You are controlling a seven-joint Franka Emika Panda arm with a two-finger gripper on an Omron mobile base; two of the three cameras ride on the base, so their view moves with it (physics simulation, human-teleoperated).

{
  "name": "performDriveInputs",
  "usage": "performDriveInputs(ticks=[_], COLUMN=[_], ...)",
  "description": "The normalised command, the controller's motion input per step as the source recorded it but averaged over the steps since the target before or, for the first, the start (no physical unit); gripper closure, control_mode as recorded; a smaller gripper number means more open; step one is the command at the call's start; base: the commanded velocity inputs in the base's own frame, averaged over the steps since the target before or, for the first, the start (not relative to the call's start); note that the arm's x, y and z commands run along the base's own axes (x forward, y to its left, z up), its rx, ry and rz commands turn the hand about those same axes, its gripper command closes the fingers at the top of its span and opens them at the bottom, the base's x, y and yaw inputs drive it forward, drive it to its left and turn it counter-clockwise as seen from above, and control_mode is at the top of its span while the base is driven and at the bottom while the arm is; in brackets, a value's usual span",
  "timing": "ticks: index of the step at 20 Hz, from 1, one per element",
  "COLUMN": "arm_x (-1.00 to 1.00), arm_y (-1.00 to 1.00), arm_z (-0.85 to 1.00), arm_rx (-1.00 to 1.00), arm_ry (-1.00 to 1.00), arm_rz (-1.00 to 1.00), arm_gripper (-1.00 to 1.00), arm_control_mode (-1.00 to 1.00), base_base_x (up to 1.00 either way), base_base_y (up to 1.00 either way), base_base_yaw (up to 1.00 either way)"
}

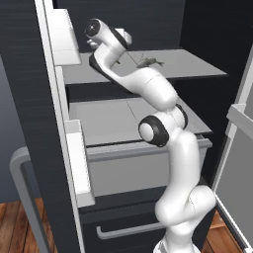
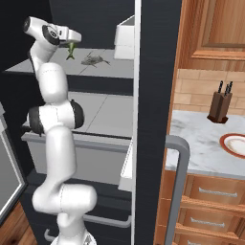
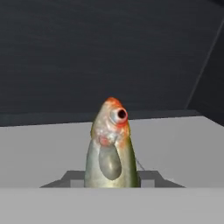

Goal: Place the fish on the counter behind the older fish on the same shelf of the fridge to maintain FIFO order. Close the fridge door when finished.

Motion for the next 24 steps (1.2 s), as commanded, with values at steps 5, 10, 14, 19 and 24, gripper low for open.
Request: performDriveInputs(ticks=[5,10,14,19,24], arm_x=[0.05,-0.07,-0.34,-0.76,-1.00], arm_y=[-0.03,0.00,0.00,0.00,-0.17], arm_z=[-0.46,-0.37,-0.18,-0.01,-0.22], arm_rx=[0.00,0.00,0.00,0.00,0.04], arm_ry=[0.00,-0.07,-0.15,-0.20,-0.15], arm_rz=[-0.10,-0.05,-0.01,0.00,-0.05], arm_gripper=[-1.00,-1.00,-1.00,-1.00,-1.00], arm_control_mode=[-1.00,-1.00,-1.00,-1.00,-1.00], base_base_x=[0.00,0.00,0.00,0.00,0.00], base_base_y=[0.00,0.00,0.00,0.00,0.00], base_base_yaw=[0.00,0.00,0.00,0.00,0.00])
